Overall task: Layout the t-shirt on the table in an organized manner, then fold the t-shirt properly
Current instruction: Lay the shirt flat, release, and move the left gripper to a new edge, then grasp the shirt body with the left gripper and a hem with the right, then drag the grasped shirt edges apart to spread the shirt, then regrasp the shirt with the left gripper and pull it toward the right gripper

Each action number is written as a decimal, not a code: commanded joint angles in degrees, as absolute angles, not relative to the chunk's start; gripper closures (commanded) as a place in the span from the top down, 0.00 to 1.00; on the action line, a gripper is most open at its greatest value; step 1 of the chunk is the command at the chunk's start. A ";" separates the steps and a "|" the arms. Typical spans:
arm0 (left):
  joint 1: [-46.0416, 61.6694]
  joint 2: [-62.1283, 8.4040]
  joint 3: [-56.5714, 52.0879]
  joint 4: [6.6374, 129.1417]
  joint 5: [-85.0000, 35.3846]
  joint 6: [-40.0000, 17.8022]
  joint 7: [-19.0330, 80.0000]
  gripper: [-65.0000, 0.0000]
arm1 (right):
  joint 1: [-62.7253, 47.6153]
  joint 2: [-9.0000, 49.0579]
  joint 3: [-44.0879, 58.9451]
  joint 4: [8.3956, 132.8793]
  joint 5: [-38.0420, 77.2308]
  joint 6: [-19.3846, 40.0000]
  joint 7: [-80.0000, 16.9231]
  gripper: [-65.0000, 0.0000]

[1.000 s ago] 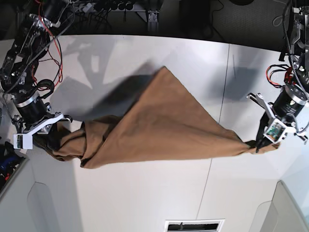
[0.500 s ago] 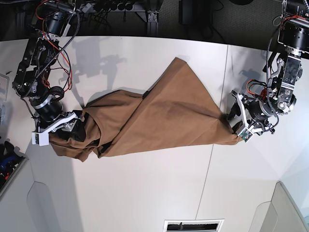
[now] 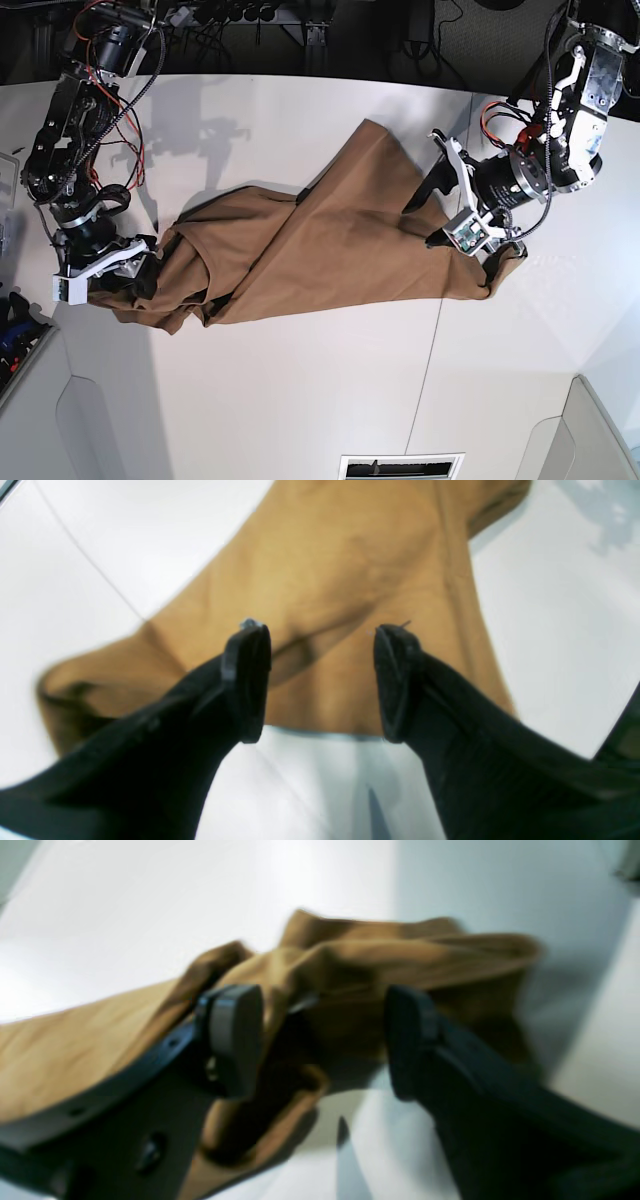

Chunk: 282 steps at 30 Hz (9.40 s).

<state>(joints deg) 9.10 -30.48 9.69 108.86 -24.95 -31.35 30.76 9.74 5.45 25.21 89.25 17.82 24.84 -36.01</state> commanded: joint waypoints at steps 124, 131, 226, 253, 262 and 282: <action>8.47 -22.57 10.61 95.00 -27.99 -36.67 33.23 0.55 | 22.28 -8.64 13.37 70.98 9.80 12.78 -27.99 0.49; 9.06 -22.57 10.61 94.39 -27.92 -36.69 32.42 0.34 | 22.33 -8.62 13.37 68.97 8.86 12.62 -27.81 0.07; 5.06 -32.42 10.48 88.07 -20.34 -28.29 31.55 0.06 | -5.19 -5.34 13.19 111.94 18.20 23.59 -43.57 0.00; 2.35 -32.71 5.89 92.66 -23.46 -28.29 35.35 0.41 | -11.40 -5.39 28.01 118.54 18.65 17.98 -39.20 0.70; 0.14 -32.67 5.50 95.31 -26.22 -28.10 35.35 0.41 | -2.09 -5.43 28.01 99.26 15.33 18.13 -37.30 0.70; -0.34 -26.26 5.72 94.76 -26.02 -29.82 33.19 0.41 | 2.17 -3.77 28.01 90.76 6.37 11.77 -36.25 0.11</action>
<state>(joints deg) 0.60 -25.78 6.07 94.06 -25.36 -29.63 34.65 1.30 -3.99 28.01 89.97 6.22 11.64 -37.10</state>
